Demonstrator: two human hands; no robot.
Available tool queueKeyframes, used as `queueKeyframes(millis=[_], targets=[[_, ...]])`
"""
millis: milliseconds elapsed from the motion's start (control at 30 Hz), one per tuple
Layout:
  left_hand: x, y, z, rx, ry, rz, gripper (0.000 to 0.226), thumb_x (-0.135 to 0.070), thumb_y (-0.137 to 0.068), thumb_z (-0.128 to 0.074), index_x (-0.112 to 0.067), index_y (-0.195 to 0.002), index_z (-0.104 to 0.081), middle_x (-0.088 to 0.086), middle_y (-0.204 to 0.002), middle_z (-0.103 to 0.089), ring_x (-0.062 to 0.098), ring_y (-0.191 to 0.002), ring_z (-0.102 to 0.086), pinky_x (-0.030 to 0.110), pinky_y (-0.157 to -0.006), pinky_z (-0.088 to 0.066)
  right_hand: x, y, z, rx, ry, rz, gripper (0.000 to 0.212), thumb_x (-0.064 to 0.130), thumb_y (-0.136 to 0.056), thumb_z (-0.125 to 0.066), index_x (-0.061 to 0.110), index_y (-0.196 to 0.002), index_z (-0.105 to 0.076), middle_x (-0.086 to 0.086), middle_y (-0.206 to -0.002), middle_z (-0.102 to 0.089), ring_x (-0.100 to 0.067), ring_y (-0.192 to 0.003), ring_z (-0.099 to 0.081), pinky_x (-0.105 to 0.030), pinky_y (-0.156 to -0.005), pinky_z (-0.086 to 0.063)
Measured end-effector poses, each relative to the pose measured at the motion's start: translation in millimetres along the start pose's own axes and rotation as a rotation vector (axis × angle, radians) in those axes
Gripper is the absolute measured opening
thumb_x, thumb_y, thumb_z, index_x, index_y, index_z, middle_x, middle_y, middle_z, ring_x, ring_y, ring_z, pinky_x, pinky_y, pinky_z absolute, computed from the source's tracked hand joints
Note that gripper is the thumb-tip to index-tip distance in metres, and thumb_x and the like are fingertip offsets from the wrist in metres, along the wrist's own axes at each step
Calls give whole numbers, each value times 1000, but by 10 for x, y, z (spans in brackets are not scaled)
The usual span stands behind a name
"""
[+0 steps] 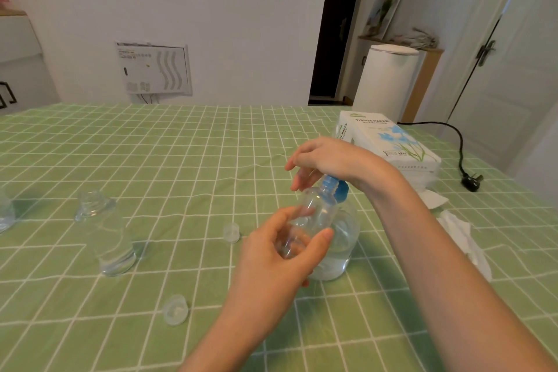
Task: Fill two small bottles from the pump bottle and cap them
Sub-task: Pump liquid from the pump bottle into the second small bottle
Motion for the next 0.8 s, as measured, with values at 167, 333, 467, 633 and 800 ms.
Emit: queueKeyframes(millis=[167, 333, 467, 633, 800], targets=[[2, -22, 1, -13, -3, -5, 45, -53, -53, -66, -36, -95, -65, -3, -63, -62, 8, -49, -54, 14, -44, -43, -34, 17, 88, -67, -55, -10, 23, 20, -95, -45, 12, -103, -65, -9, -86, -73, -24, -87, -62, -45, -100, -45], [-48, -46, -1, -23, -7, -18, 42, -52, -55, -66, -36, -95, -65, -5, -62, -61, 9, -51, -56, 13, -43, -43, 111, 78, 333, -244, -75, 102, 21, 15, -93, -48, 11, -97, -68, -4, -74, -73, -26, -85, -71, -32, -80, -53], [-53, -44, -3, -23, 7, -12, 41, -51, -55, -66, -36, -93, -65, -6, -61, -60, 7, -50, -56, 13, -42, -42, 152, 92, 425, -266, -130, 141, 20, 14, -92, -50, 14, -91, -69, 1, -67, -72, -7, -61, -67, -21, -63, -48], [-57, -32, -3, -24, 9, -5, 38, -47, -58, -67, -35, -94, -65, -5, -62, -61, 7, -49, -56, 13, -41, -42, 138, 51, 444, -218, -87, 88, 20, 14, -93, -48, 11, -91, -68, -1, -66, -70, -10, -57, -65, -6, -39, -38], [-61, -35, -5, -21, 22, -7, 45, -52, -53, -66, -35, -95, -65, -4, -63, -61, 8, -49, -56, 13, -42, -41, 71, -40, 236, -123, -49, 2, 36, 32, -98, -42, 5, -97, -66, -10, -77, -72, -22, -73, -61, -32, -82, -53]])
Point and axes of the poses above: each hand's wrist, its own y-axis away from the middle knuckle, its own z-axis out of the back of the hand, x = y × z, the point moved 10 cm from there along -y, towards the middle knuckle
